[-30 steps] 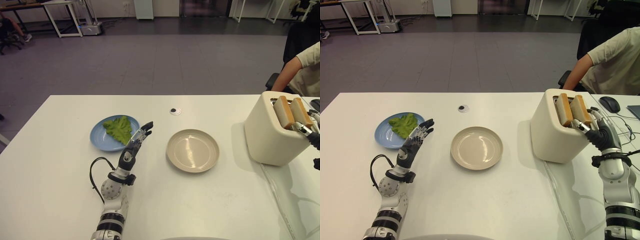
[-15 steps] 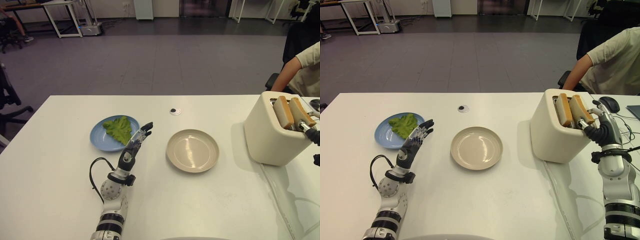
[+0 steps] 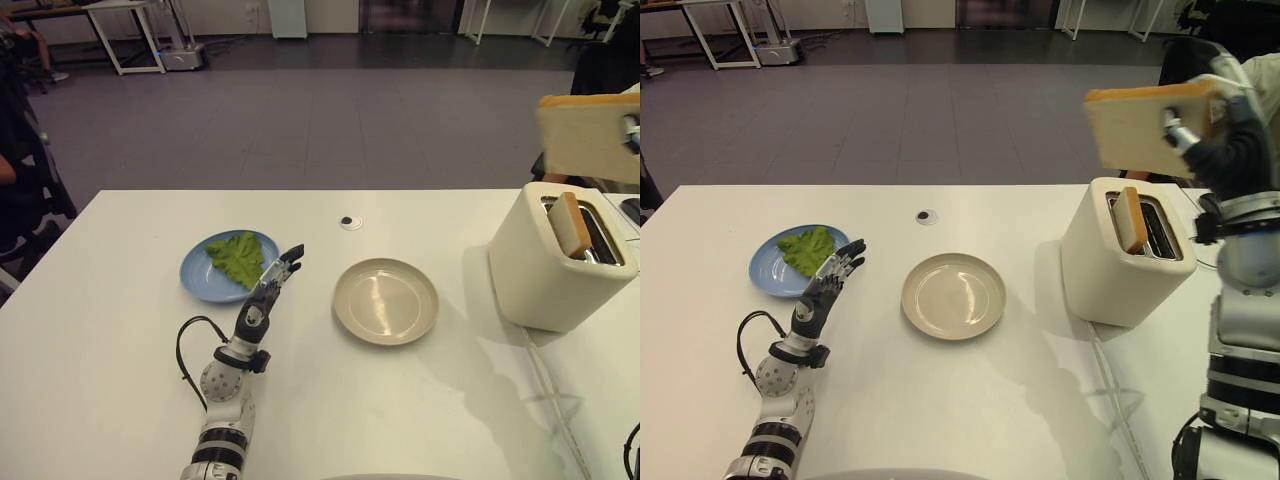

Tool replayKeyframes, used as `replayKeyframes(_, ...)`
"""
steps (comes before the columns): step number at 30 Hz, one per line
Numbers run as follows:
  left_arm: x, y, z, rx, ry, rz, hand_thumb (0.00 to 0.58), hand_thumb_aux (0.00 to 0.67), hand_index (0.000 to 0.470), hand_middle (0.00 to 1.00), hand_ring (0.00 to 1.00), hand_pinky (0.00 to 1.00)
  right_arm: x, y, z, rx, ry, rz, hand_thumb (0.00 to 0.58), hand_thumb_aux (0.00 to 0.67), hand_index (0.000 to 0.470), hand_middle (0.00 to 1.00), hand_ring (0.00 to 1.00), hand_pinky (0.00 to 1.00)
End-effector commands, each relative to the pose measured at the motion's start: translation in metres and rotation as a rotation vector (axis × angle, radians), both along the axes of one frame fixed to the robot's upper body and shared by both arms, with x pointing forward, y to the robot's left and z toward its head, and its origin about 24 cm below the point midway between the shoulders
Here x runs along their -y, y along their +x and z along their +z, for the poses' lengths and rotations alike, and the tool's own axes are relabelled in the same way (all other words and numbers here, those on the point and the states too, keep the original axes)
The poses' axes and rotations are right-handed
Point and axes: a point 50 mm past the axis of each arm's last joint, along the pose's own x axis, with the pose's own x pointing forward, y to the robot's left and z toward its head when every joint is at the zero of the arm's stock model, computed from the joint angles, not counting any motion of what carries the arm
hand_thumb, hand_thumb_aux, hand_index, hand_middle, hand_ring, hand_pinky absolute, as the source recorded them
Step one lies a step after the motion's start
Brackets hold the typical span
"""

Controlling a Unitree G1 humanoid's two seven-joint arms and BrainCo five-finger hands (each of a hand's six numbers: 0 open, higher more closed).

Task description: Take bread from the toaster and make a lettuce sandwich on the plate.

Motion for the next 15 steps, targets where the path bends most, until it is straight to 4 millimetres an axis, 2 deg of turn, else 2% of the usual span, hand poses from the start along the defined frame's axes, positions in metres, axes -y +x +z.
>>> replayKeyframes(1, -0.001, 0.001, -0.002, -0.010, 0.011, -0.003, 0.000, 0.000, 0.000, 0.00, 0.00, 0.00, -0.067, 0.006, -0.027, -0.057, -0.153, 0.242, 0.580, 0.670, 0.470, 0.00, 0.00, 0.00)
replayKeyframes(6, -0.004, 0.008, -0.002, -0.020, -0.011, 0.023, 0.000, 0.000, 0.000, 0.00, 0.00, 0.00, -0.130, 0.018, -0.077, -0.087, -0.320, 0.353, 0.580, 0.670, 0.470, 0.00, 0.00, 0.00)
replayKeyframes(9, -0.004, 0.009, -0.001, -0.018, -0.020, 0.022, 0.000, 0.000, 0.000, 0.00, 0.00, 0.00, -0.155, 0.025, -0.107, -0.084, -0.428, 0.357, 0.580, 0.670, 0.470, 0.00, 0.00, 0.00)
replayKeyframes(11, -0.004, 0.010, 0.001, -0.012, -0.024, 0.022, 0.000, 0.000, 0.000, 0.00, 0.00, 0.00, -0.160, 0.030, -0.129, -0.080, -0.522, 0.319, 0.580, 0.670, 0.470, 0.00, 0.00, 0.00)
replayKeyframes(15, -0.008, 0.011, 0.014, 0.014, -0.044, 0.038, 0.000, 0.000, 0.000, 0.00, 0.00, 0.00, -0.148, 0.030, -0.165, -0.069, -0.665, 0.273, 0.580, 0.670, 0.470, 0.00, 0.00, 0.00)
